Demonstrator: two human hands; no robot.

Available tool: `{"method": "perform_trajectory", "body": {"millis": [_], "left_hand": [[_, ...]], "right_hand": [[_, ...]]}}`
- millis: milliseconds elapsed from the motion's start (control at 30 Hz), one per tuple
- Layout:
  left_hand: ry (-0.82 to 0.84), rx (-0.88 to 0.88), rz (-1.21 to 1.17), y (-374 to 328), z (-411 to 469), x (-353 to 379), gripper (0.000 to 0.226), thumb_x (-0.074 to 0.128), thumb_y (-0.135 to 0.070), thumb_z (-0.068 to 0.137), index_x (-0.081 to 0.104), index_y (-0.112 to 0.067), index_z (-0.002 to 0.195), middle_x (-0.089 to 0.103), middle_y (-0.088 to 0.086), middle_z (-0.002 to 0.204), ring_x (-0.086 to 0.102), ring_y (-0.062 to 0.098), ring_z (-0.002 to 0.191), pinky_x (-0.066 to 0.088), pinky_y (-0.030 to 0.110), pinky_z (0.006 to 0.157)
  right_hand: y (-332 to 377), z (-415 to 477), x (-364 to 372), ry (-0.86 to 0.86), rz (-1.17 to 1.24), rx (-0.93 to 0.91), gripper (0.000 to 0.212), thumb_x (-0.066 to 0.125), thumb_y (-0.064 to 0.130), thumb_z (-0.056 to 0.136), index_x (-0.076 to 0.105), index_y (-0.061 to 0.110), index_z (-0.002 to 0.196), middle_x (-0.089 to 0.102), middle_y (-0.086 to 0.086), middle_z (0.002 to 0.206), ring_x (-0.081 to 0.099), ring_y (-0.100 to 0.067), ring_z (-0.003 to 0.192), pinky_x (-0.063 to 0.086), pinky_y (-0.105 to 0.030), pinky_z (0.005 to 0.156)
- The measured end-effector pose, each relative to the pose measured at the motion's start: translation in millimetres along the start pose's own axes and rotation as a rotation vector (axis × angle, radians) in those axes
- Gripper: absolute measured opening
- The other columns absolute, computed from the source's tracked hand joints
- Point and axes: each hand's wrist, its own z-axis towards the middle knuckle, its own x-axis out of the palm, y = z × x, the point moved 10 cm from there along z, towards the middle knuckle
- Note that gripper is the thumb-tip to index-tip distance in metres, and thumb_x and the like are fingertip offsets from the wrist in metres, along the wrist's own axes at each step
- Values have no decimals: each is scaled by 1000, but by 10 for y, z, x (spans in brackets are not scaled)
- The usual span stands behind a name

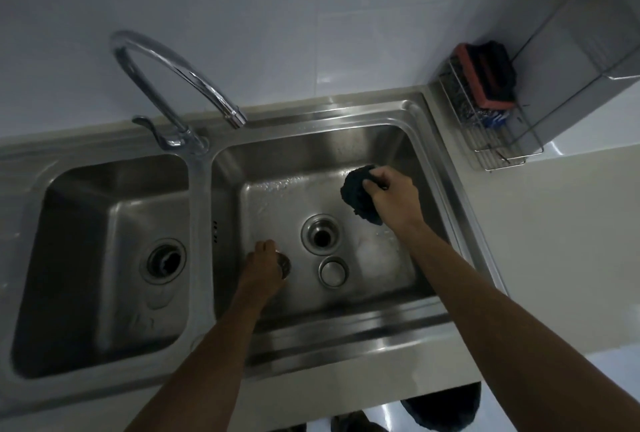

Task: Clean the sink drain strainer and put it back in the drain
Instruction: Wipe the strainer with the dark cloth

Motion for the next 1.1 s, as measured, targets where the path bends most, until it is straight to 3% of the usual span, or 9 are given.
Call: {"method": "perform_trajectory", "body": {"millis": [167, 333, 533, 667, 800, 933, 1033, 1100], "left_hand": [[26, -25, 249, 26, 44, 193, 56, 70, -25, 91, 40, -9, 135, 49, 14, 138, 54, 33, 124, 49, 42, 99], [48, -57, 405, -1, 45, 309, 53, 66, -23, 95, 37, -11, 138, 45, 11, 141, 51, 30, 129, 49, 41, 101], [91, -75, 386, 16, 60, 425, 59, 68, -21, 93, 32, -10, 140, 39, 14, 143, 48, 31, 130, 49, 41, 103], [68, -75, 481, -36, 67, 413, 56, 58, -28, 97, 32, -13, 145, 39, 14, 144, 45, 33, 133, 45, 45, 107], [73, 115, 556, -431, 159, 528, 100, 73, -53, 83, 17, -18, 158, 28, 13, 157, 27, 34, 146, 24, 54, 119], [90, 409, 484, -1059, 220, 805, 91, 74, -44, 85, 23, -27, 159, 33, 9, 158, 38, 32, 143, 30, 47, 113], [141, 402, 426, -1196, 269, 951, 78, 72, -38, 88, 32, -23, 154, 39, 9, 157, 47, 32, 139, 30, 47, 113], [214, 274, 165, -1164, 311, 914, 77, 75, -41, 85, 40, -21, 150, 47, 8, 151, 55, 30, 130, 38, 49, 111]], "right_hand": [[-225, -119, 109, 54, 5, 44, 17, 65, 18, 95, 70, 11, 110, 73, -3, 109, 67, -18, 105, 52, -35, 96], [-338, -199, 156, 72, 28, 53, 18, 67, 18, 94, 70, 13, 112, 72, 0, 109, 65, -13, 104, 48, -24, 91], [-475, -240, 85, 42, 36, 63, 15, 68, 19, 93, 69, 15, 108, 68, 6, 102, 60, -7, 97, 38, -9, 79], [-586, -248, 21, 42, 39, 88, 18, 69, 19, 93, 70, 15, 110, 68, 6, 104, 60, -5, 96, 34, 2, 71], [-675, -235, -23, 34, 39, 107, 15, 68, 20, 94, 69, 17, 109, 67, 8, 100, 60, -6, 94, 34, 2, 69], [-748, -252, -57, 47, 36, 106, 15, 68, 21, 94, 69, 17, 108, 69, 7, 102, 62, -6, 95, 37, 0, 73], [-835, -288, -110, 53, 65, 130, 16, 68, 21, 94, 69, 17, 109, 71, 4, 105, 65, -10, 99, 49, -18, 86], [-878, -308, -167, 49, 63, 145, 17, 69, 21, 94, 69, 16, 110, 72, 3, 106, 65, -12, 101, 51, -24, 89]]}}
